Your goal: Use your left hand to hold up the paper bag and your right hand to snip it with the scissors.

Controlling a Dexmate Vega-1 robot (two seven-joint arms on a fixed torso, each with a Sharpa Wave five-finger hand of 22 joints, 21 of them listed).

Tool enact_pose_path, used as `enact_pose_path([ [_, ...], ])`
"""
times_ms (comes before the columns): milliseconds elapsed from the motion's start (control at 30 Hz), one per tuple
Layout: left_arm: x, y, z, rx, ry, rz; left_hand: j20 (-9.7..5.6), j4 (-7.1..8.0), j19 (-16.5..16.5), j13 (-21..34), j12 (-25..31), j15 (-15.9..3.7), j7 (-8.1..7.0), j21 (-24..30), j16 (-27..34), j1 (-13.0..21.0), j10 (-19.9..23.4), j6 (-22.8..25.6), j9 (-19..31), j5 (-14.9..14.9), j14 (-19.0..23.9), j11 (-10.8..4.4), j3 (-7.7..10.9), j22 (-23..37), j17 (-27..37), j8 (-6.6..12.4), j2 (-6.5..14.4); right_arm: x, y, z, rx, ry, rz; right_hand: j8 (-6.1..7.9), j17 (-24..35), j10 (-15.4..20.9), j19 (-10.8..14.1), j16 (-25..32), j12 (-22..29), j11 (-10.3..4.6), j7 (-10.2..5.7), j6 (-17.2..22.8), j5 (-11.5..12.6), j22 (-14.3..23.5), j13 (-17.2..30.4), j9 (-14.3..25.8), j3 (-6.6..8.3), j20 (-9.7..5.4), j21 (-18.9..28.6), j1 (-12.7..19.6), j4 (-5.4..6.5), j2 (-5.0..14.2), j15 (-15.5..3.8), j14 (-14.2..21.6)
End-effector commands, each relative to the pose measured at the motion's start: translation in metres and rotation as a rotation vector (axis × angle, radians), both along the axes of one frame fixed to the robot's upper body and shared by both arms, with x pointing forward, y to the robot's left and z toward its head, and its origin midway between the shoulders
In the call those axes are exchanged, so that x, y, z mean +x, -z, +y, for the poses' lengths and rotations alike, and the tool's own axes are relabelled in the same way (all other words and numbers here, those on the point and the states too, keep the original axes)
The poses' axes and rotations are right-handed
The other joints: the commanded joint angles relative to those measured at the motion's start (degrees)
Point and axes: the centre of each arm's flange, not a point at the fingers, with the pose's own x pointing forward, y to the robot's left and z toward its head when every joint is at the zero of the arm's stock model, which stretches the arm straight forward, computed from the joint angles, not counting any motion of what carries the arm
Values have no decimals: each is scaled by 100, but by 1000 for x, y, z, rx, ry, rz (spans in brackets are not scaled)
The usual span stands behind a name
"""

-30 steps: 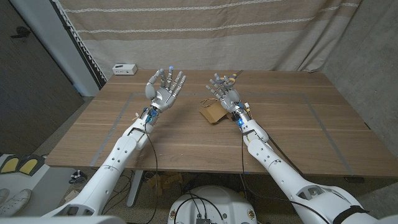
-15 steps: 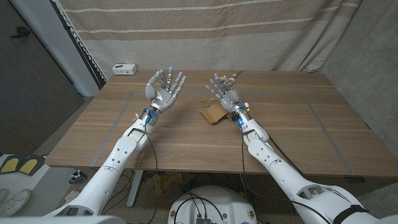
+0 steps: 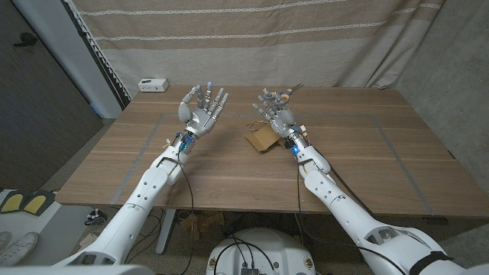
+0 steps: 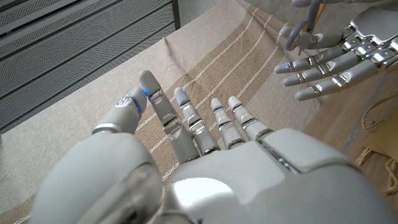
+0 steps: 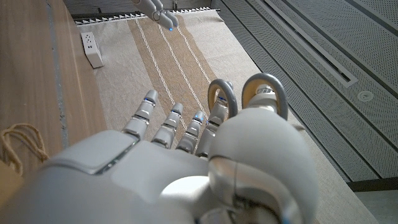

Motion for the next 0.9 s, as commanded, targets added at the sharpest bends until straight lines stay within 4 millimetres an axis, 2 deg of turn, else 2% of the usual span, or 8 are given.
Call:
enact_pose_path([
  [33, 0, 0, 1, 1, -3, -1, -342, 6, 45, 17, 33, -939, 1, -19, 35, -51, 44, 55, 7, -22, 52, -13, 44, 29, 9, -30, -7, 2, -5, 2, -1, -11, -25, -86, -10, -92, -145, -54, -58, -21, -182, 15, 74, 25, -20, 32, 95, -65, -84, 257, -116, 94, -914, -186],
  [233, 1, -1, 0, 0, -3, -3, -341, 4, 47, 17, 30, -939, 3, -19, 32, -51, 53, 71, 7, -22, 51, -14, 52, 30, 9, -36, -8, 3, -6, 2, -9, -17, -30, -313, -34, -293, -320, -74, -142, -23, -210, -202, 72, 16, -27, 42, 213, -130, -196, 523, -209, 184, -814, -489],
  [500, 2, 0, 0, 1, 0, 0, -343, 4, 47, 17, 26, -939, 8, -20, 32, -53, 60, 92, 6, -23, 56, -14, 58, 30, 10, -41, -9, 3, -7, 4, -12, -22, -38, -430, -38, -414, -484, -82, -171, -21, -217, -251, 83, 12, -21, 53, 334, -179, -294, 735, -257, 266, -745, -730],
  [633, 2, 1, 1, 3, 2, -1, -345, 5, 47, 17, 23, -938, 4, -21, 33, -56, 64, 99, 7, -24, 60, -14, 63, 31, 11, -47, -9, 2, -8, 7, -7, -32, -38, -433, -38, -414, -543, -65, -163, -17, -207, -192, 82, 10, -19, 57, 363, -147, -328, 776, -257, 279, -738, -751],
  [767, 2, 3, 3, 1, 2, 3, -346, 6, 49, 17, 21, -937, 17, -21, 32, -59, 67, 98, 7, -25, 62, -14, 66, 31, 11, -55, -10, 3, -9, 11, -11, -42, -38, -300, -42, -260, -583, -13, -82, -14, -181, 412, 50, -2, -13, 73, 399, -113, -393, 821, -208, 252, -705, -767],
  [833, 2, 4, 4, 0, 1, 4, -346, 6, 49, 17, 20, -937, 12, -21, 31, -60, 68, 98, 7, -25, 61, -14, 67, 31, 11, -58, -11, 3, -10, 13, -16, -43, -37, -254, -41, -119, -570, 22, -21, 0, -176, 620, 16, -5, -7, 95, 354, -67, -411, 731, -140, 211, -653, -707],
  [867, 2, 4, 6, -2, -1, 4, -347, 6, 49, 17, 19, -937, 9, -21, 31, -61, 69, 97, 7, -26, 62, -14, 67, 31, 11, -60, -12, 3, -11, 14, -17, -40, -31, -246, -40, -78, -576, 34, -4, 4, -147, 648, 5, -6, -5, 111, 339, -74, -419, 704, -122, 197, -657, -681],
  [900, 2, 4, 6, -3, -1, 5, -347, 7, 49, 17, 19, -936, 12, -21, 32, -62, 70, 97, 7, -26, 63, -14, 68, 31, 11, -62, -12, 2, -11, 15, -21, -38, -30, -220, -40, -23, -575, 47, 19, 3, -37, 707, -15, -7, -3, 148, 315, -76, -431, 659, -91, 183, -643, -646],
])
